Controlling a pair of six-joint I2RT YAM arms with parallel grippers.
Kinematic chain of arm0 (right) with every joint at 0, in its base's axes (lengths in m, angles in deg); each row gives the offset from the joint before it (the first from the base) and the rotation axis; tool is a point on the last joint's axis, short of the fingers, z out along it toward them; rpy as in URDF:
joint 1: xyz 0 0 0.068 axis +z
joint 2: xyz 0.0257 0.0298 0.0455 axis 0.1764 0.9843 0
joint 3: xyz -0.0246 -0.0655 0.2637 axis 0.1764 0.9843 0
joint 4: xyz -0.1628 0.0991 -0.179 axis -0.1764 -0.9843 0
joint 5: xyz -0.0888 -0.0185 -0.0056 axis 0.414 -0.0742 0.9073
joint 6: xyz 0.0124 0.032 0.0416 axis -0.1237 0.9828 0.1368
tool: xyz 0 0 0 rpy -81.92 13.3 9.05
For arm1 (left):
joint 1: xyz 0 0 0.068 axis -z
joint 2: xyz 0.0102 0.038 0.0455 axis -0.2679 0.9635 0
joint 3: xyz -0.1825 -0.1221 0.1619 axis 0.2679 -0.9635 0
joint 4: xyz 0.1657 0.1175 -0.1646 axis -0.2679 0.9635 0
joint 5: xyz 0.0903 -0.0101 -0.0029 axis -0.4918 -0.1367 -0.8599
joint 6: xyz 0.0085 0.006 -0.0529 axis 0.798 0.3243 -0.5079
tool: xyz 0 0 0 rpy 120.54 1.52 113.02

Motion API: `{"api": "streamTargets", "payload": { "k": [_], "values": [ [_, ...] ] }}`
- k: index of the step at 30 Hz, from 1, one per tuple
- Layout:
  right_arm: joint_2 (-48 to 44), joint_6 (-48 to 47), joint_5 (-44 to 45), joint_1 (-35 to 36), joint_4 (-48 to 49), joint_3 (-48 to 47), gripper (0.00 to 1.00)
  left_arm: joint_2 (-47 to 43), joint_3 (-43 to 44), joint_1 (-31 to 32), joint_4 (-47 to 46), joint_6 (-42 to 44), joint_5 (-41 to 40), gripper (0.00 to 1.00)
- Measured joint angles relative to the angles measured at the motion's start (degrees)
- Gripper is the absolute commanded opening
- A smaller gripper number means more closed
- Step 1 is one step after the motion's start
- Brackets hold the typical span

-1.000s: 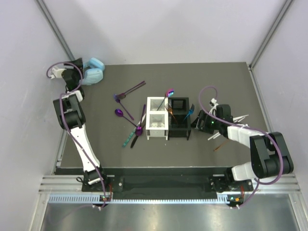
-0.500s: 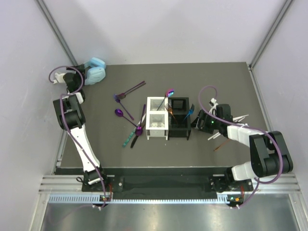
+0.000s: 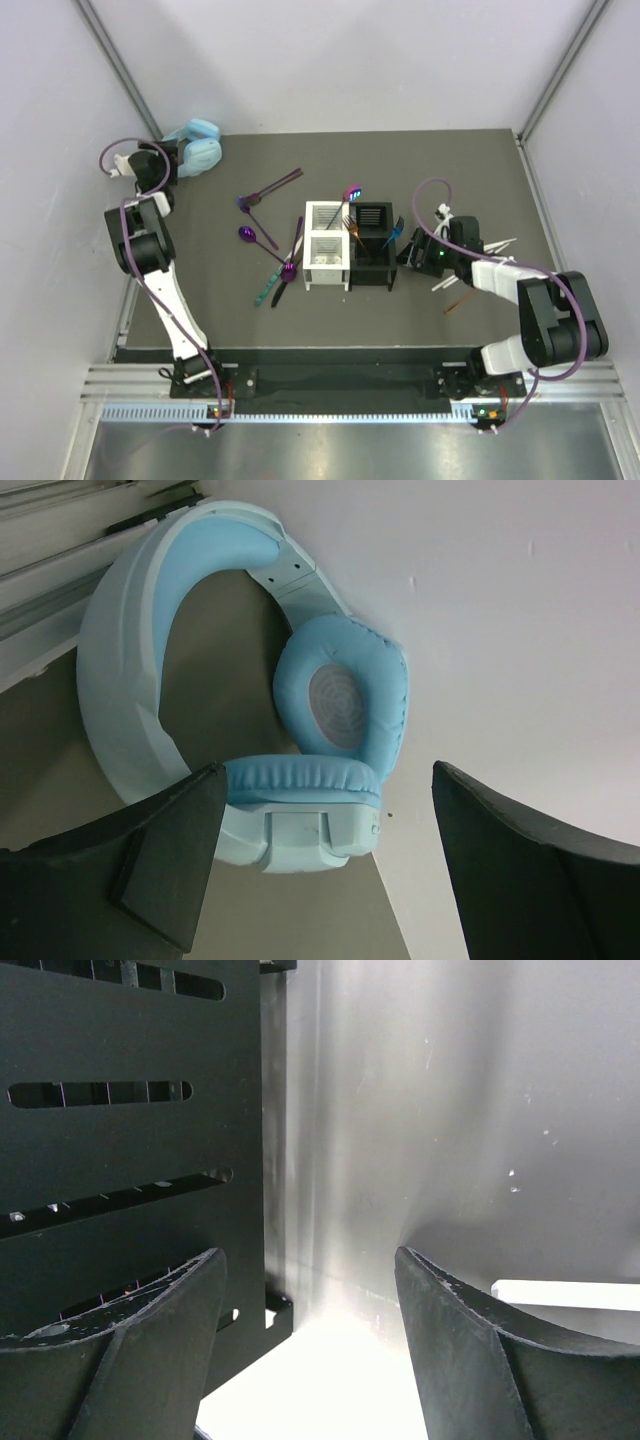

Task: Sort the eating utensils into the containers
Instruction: Pick up the distractor from the corner of the board.

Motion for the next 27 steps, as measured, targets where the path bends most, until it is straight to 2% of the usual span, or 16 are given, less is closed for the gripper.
{"api": "streamTargets", "payload": {
  "k": [14,22,27],
  "values": [
    [-1.36,0.15,0.20,0.07,-2.34,0.02,0.70,-3.10,-2.51,0.09,4.07,-0.59,0.55,0.86],
    [-3.69,-0.35,0.87,0.11,-7.43,0.00,0.71,-3.80,-3.85,0.92,6.45,-0.24,-1.95,0.85],
    [-4.57,-0.33,1.22,0.11,-9.01,0.00,0.71,-4.92,-4.35,2.78,11.28,1.07,-7.13,0.84]
  ]
}}
